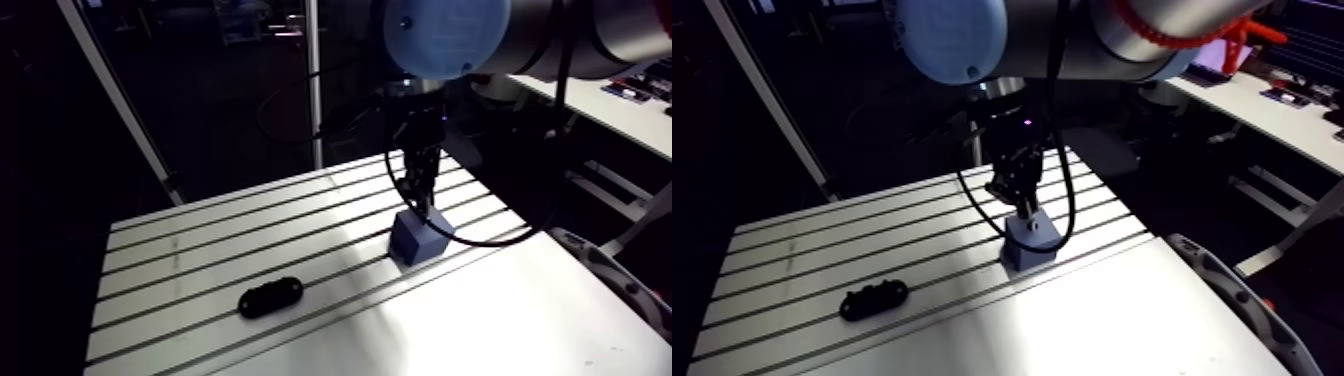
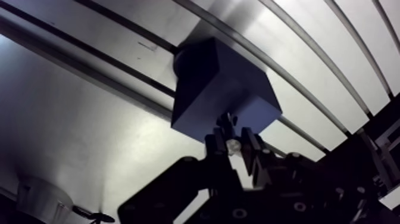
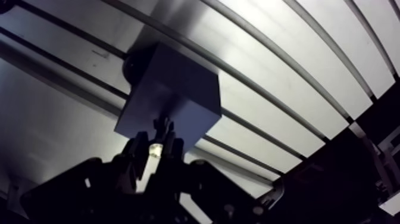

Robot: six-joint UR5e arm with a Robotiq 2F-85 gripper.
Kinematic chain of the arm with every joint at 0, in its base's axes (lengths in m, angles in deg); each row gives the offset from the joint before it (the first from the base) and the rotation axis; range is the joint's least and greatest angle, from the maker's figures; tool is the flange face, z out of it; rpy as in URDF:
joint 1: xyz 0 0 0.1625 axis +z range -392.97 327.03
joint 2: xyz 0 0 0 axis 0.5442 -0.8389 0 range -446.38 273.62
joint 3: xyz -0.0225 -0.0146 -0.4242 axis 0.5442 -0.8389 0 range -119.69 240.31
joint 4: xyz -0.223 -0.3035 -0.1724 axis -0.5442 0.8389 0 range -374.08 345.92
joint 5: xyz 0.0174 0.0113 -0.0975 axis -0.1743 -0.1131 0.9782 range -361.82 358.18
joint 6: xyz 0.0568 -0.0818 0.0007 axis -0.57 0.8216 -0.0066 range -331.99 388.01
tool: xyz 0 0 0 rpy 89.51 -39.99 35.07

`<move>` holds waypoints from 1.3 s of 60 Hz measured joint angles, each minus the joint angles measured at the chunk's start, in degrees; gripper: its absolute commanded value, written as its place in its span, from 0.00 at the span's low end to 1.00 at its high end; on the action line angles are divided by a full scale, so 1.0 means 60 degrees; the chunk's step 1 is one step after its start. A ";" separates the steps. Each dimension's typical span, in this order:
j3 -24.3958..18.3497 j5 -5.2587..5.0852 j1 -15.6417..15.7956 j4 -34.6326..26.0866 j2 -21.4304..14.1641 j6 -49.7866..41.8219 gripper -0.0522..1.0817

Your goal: Pick up the M10 bolt and insert it into the hex recess until seated.

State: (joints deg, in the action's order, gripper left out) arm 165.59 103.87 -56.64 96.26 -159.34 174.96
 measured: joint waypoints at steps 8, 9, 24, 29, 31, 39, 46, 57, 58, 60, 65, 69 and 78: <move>0.0009 -0.0011 -0.0009 0.0000 0.0009 0.0010 0.99; 0.0009 -0.0012 -0.0009 0.0001 0.0009 0.0009 0.99; 0.0062 -0.0024 -0.0016 0.0176 0.0004 0.0026 0.98; 0.0088 -0.0026 -0.0020 0.0224 0.0000 0.0032 0.95; 0.0099 -0.0026 -0.0020 0.0239 -0.0001 0.0032 0.94; 0.0170 -0.0030 -0.0028 0.0286 -0.0019 0.0036 0.76; 0.0242 -0.0031 -0.0027 0.0313 -0.0044 0.0055 0.20; 0.0338 -0.0038 -0.0021 0.0329 -0.0112 0.0167 0.05; 0.0342 -0.0040 -0.0022 0.0330 -0.0117 0.0175 0.05; 0.0349 -0.0045 -0.0024 0.0338 -0.0128 0.0186 0.05; 0.0362 -0.0069 -0.0030 0.0413 -0.0189 0.0206 0.05; 0.0361 -0.0092 -0.0028 0.0526 -0.0231 0.0208 0.05; 0.0337 -0.0142 -0.0028 0.0788 -0.0320 0.0211 0.05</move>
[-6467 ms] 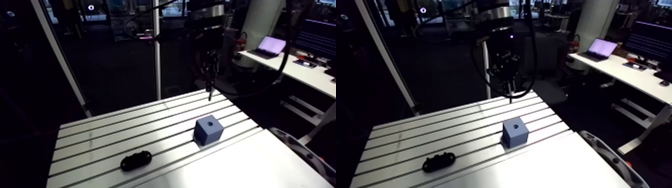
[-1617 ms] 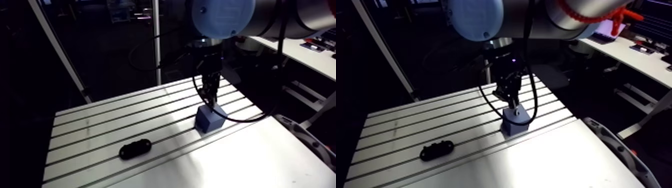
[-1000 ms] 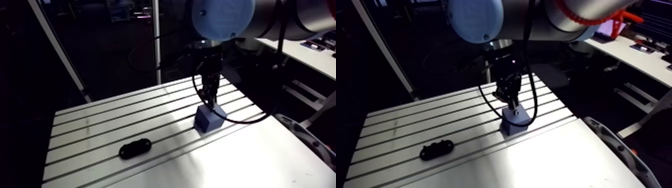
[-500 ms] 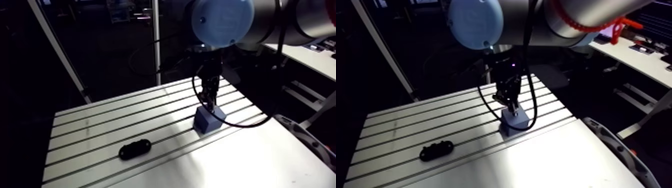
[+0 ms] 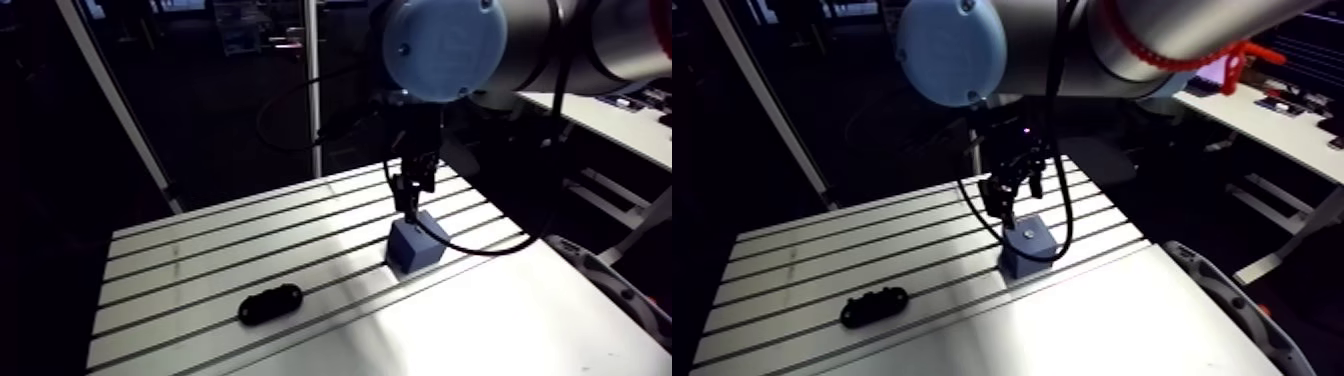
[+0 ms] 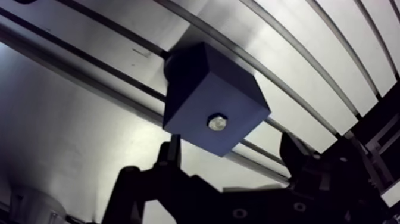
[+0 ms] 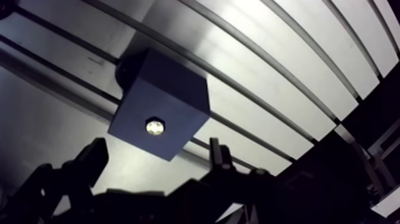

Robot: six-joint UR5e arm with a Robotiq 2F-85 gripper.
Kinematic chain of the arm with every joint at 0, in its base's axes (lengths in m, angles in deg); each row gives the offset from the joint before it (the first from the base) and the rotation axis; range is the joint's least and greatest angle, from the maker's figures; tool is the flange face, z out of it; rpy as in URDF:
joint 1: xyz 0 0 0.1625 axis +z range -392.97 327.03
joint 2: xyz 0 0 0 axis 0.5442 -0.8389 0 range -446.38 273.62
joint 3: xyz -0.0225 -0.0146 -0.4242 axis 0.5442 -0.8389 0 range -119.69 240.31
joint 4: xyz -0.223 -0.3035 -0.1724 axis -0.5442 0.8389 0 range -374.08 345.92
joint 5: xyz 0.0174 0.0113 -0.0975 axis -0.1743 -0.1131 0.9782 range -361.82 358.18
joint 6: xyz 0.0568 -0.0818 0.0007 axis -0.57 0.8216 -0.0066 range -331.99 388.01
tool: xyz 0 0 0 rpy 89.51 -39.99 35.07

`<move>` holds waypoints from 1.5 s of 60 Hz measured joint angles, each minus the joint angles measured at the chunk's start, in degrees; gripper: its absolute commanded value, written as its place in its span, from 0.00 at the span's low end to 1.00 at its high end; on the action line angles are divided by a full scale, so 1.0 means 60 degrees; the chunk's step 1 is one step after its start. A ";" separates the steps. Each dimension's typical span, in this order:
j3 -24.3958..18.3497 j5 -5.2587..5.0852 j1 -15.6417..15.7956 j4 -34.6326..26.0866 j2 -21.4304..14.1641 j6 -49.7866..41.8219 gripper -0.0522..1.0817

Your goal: Pick up the M10 bolt and insert it into the hex recess until seated.

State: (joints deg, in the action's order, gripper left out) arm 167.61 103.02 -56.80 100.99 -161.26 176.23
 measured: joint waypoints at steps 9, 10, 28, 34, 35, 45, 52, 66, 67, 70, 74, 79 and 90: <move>-0.0013 -0.0033 -0.0020 0.0135 -0.0043 -0.0021 0.05; -0.0012 -0.0037 -0.0023 0.0147 -0.0045 -0.0023 0.05; 0.0048 -0.0152 -0.0093 0.0271 -0.0111 -0.0049 0.46; 0.0054 -0.0240 -0.0113 0.0265 -0.0182 -0.0051 0.72; 0.0055 -0.0266 -0.0117 0.0263 -0.0202 -0.0052 0.79; 0.0062 -0.0662 -0.0212 0.0241 -0.0491 -0.0073 0.96; 0.0052 -0.0925 -0.0378 0.0174 -0.0695 -0.0164 0.99; 0.0049 -0.1365 -0.0886 -0.0306 -0.1032 -0.0569 1.00; 0.0055 -0.1393 -0.0927 -0.0335 -0.1054 -0.0598 1.00; 0.0092 -0.1472 -0.1045 -0.0412 -0.1133 -0.0706 1.00; 0.0151 -0.1545 -0.1161 -0.0477 -0.1242 -0.0934 1.00; 0.0225 -0.1601 -0.1256 -0.0542 -0.1402 -0.1486 1.00; 0.0339 -0.1641 -0.1299 -0.0602 -0.1627 -0.2837 1.00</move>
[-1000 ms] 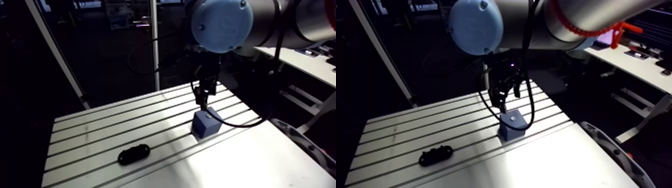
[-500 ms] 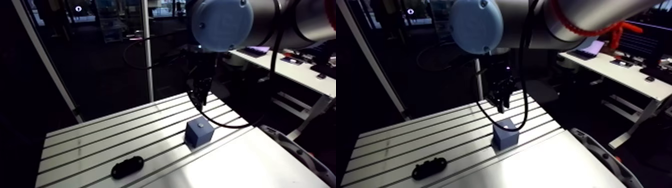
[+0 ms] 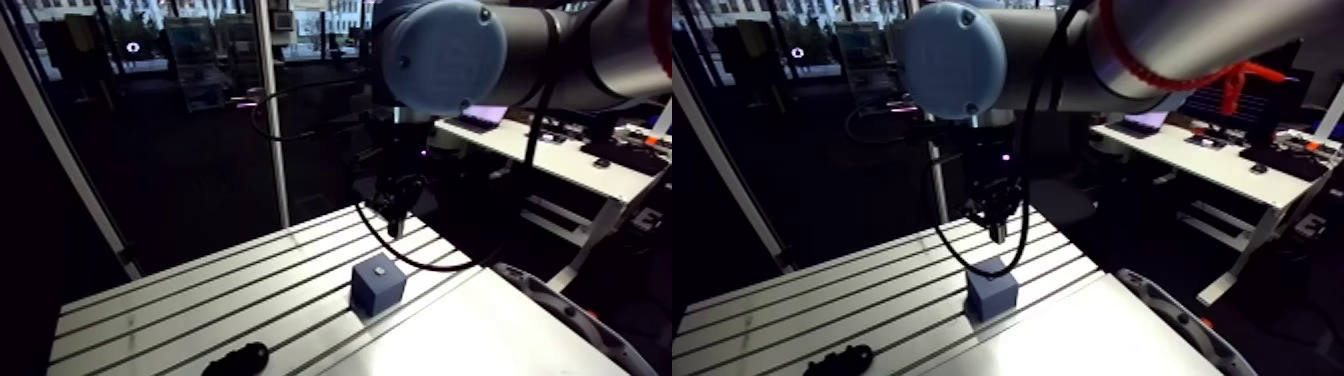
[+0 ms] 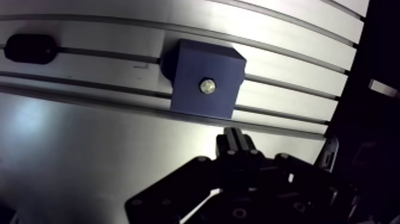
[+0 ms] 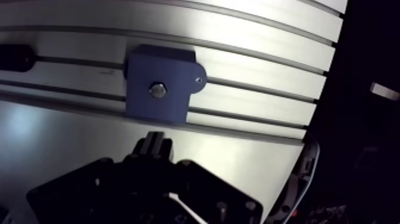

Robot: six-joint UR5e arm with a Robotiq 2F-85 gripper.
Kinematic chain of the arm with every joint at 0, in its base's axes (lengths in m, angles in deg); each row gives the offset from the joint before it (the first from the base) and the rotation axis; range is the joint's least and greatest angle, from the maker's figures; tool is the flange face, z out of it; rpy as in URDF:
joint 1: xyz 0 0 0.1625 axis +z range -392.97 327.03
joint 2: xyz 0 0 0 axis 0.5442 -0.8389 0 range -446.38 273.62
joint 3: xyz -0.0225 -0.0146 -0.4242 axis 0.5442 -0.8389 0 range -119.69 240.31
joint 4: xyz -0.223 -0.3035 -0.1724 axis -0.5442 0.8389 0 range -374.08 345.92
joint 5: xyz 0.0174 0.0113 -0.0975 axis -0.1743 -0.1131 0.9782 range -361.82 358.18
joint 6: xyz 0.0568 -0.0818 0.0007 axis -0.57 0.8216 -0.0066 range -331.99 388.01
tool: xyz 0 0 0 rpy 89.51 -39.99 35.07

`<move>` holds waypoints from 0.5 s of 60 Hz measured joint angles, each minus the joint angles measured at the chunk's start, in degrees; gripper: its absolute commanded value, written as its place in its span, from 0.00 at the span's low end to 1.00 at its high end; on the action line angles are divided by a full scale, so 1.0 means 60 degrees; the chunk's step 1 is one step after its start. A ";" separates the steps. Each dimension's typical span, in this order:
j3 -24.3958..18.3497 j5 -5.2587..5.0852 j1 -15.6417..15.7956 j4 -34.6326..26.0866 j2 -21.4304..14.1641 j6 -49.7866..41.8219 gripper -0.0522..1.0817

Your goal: Pick up the M10 bolt and insert it into the hex recess until seated.

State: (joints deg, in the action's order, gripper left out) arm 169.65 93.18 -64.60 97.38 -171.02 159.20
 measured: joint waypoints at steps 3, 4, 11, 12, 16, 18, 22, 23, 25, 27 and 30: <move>0.0032 -0.0004 0.0000 -0.0006 -0.0022 -0.0340 1.00; 0.0047 -0.0005 0.0001 -0.0006 -0.0028 -0.0454 1.00; 0.0179 -0.0004 0.0012 0.0005 -0.0029 -0.0998 1.00; 0.0200 -0.0003 0.0013 0.0010 -0.0023 -0.1051 1.00; 0.0284 0.0001 0.0017 0.0074 0.0024 -0.1224 1.00; 0.0319 0.0001 0.0018 0.0126 0.0055 -0.1291 1.00; 0.0371 -0.0005 0.0020 0.0260 0.0121 -0.1397 1.00; 0.0380 -0.0007 0.0021 0.0296 0.0137 -0.1420 1.00; 0.0398 -0.0012 0.0023 0.0374 0.0170 -0.1467 1.00; 0.0412 -0.0014 0.0026 0.0439 0.0202 -0.1509 1.00; 0.0427 -0.0016 0.0030 0.0556 0.0266 -0.1586 1.00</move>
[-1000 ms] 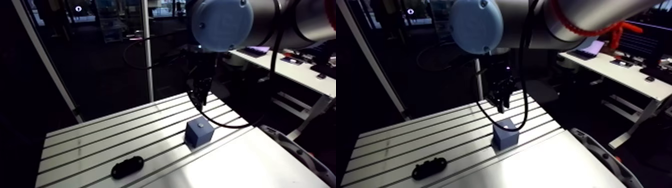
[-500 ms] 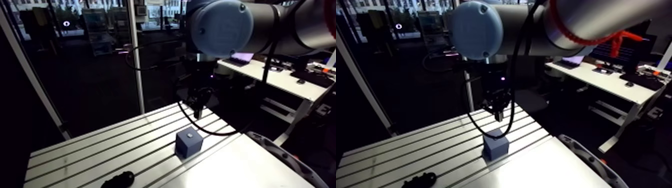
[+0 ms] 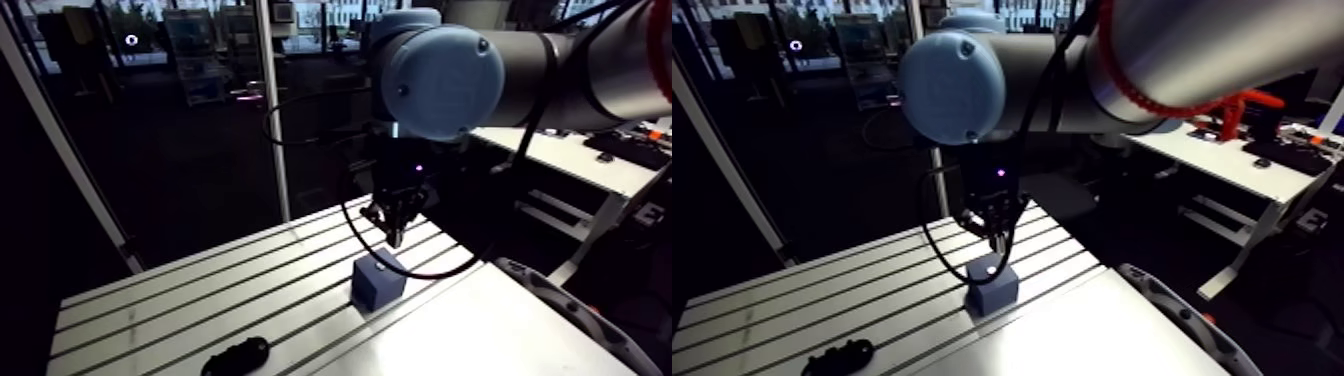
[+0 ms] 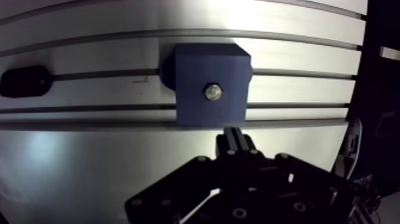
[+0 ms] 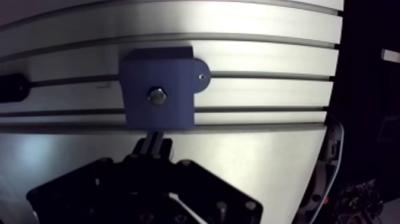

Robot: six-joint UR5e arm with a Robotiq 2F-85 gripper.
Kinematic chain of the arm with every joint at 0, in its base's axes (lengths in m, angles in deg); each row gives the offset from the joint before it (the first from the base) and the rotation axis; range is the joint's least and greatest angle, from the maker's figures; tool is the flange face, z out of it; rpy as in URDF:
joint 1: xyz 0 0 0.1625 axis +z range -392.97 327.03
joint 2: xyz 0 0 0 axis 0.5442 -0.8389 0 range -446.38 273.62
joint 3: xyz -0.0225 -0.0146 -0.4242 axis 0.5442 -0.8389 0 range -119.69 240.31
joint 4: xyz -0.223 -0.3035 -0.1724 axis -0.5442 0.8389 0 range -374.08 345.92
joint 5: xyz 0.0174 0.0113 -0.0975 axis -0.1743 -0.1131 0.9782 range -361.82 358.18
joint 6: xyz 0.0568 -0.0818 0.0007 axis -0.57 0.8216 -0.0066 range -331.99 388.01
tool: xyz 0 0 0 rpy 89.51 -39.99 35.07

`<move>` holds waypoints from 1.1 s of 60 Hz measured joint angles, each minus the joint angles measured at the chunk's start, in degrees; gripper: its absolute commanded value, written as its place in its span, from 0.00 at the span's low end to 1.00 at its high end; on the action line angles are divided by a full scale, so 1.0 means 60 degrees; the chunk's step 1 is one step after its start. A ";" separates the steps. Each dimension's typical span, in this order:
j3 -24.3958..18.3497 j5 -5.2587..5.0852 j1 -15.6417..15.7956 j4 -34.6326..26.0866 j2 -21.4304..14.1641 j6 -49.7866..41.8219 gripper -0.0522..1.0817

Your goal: Pick up the M10 bolt and insert it into the hex recess until seated.

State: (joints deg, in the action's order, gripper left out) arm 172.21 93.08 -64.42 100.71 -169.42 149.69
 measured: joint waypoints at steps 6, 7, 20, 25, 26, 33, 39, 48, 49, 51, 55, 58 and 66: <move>0.0006 0.0001 0.0009 0.0114 0.0092 -0.0078 1.00; 0.0006 0.0001 0.0011 0.0128 0.0104 -0.0088 1.00; 0.0014 -0.0149 0.0100 0.0243 0.0220 -0.0150 1.00; 0.0017 -0.0229 0.0125 0.0263 0.0251 -0.0159 1.00; 0.0017 -0.0243 0.0129 0.0265 0.0259 -0.0161 1.00; 0.0015 -0.0307 0.0147 0.0321 0.0319 -0.0173 1.00; 0.0015 -0.0326 0.0151 0.0433 0.0361 -0.0172 1.00; 0.0026 -0.0331 0.0156 0.0566 0.0446 -0.0164 1.00; 0.0027 -0.0330 0.0156 0.0575 0.0455 -0.0164 1.00; 0.0028 -0.0329 0.0156 0.0592 0.0470 -0.0162 1.00; 0.0030 -0.0324 0.0157 0.0619 0.0502 -0.0159 1.00; 0.0032 -0.0321 0.0157 0.0633 0.0530 -0.0158 1.00; 0.0044 -0.0316 0.0157 0.0656 0.0605 -0.0159 1.00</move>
State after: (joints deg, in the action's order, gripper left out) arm 172.47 91.19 -63.48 104.65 -165.79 148.73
